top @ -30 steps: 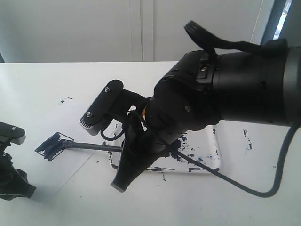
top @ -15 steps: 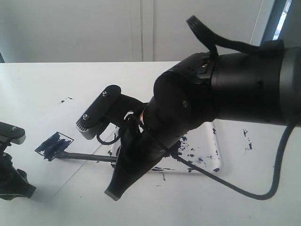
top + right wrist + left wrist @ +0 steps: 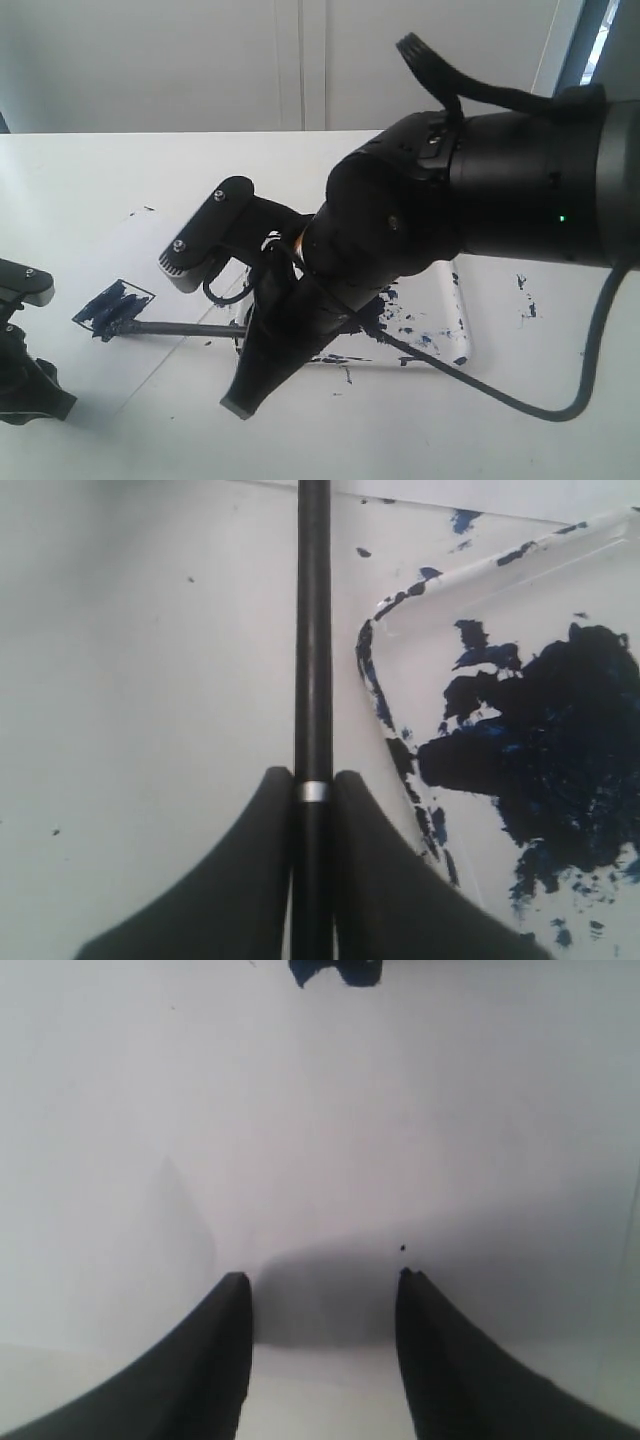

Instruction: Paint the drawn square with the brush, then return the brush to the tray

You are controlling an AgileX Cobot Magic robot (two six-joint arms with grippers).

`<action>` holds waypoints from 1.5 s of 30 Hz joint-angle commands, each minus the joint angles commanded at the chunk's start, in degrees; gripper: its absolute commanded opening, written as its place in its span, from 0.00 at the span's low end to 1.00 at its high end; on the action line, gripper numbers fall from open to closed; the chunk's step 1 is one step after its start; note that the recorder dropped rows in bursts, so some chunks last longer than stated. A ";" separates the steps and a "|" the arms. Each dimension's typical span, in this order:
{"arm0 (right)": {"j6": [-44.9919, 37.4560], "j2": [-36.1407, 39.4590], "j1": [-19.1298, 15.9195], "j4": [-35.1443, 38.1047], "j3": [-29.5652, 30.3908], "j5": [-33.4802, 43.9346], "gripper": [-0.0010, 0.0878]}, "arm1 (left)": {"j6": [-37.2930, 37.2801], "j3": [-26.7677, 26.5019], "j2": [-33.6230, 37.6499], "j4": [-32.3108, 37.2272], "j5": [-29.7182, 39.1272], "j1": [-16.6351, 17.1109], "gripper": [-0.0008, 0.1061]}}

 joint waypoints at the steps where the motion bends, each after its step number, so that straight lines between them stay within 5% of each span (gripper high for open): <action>1: 1.80 0.00 0.00 -1.86 0.00 -0.53 0.01 | 0.00 0.00 0.00 0.00 0.00 0.00 0.48; 45: 2.04 6.65 0.00 -1.18 0.00 -5.97 0.01 | 0.22 0.00 0.00 0.00 0.10 0.00 0.48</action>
